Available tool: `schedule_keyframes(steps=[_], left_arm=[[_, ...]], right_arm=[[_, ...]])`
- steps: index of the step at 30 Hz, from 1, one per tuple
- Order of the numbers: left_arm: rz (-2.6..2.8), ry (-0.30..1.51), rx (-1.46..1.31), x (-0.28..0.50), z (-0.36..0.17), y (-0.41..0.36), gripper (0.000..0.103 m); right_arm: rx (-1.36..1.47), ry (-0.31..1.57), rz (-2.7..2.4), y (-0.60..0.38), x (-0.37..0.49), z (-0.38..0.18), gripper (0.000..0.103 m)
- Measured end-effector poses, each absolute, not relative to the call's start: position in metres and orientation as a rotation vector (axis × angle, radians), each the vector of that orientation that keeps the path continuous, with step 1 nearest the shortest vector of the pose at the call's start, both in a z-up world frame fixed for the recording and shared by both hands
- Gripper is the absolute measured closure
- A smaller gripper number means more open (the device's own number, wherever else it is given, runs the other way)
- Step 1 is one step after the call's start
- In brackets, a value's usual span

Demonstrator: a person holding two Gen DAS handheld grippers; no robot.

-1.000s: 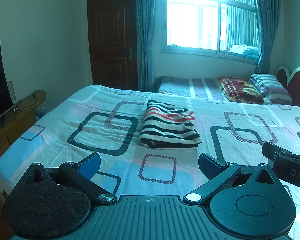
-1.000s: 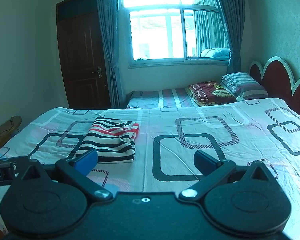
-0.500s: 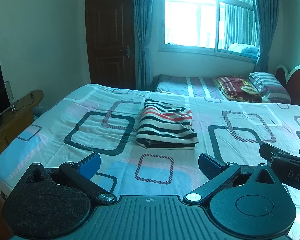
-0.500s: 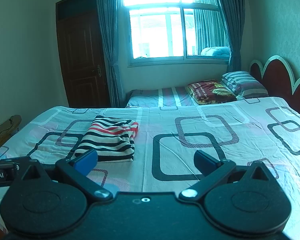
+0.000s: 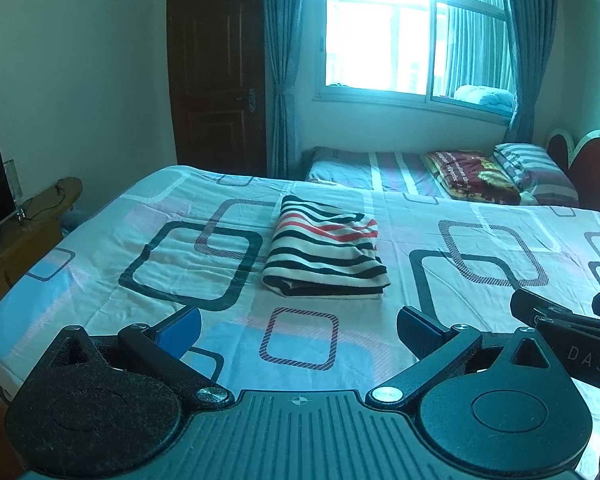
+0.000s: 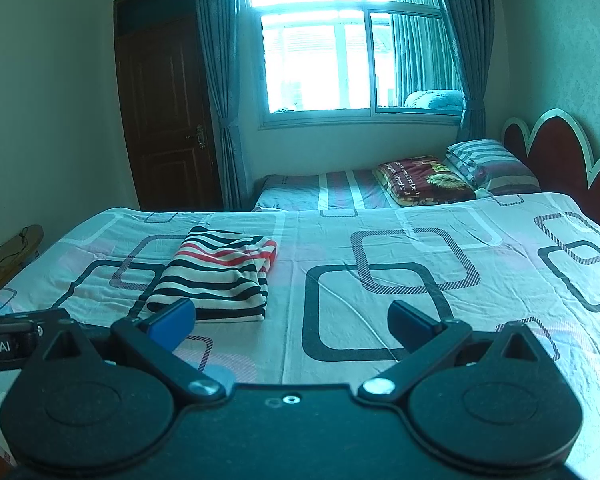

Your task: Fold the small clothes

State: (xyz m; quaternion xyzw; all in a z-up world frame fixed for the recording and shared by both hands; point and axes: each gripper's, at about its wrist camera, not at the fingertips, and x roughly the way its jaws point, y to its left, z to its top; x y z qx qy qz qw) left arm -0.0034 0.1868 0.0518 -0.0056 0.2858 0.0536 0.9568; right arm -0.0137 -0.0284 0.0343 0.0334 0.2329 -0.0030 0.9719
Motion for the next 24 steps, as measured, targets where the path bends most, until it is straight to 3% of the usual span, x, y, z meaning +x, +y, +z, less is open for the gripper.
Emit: schedule_keyframes(steps=[24], left_arm=[[0.071,0.571,-0.012,0.015,0.041,0.188,0.0]], right_arm=[[0.058,0.515,0.008,-0.023,0.009,0.019,0.001]])
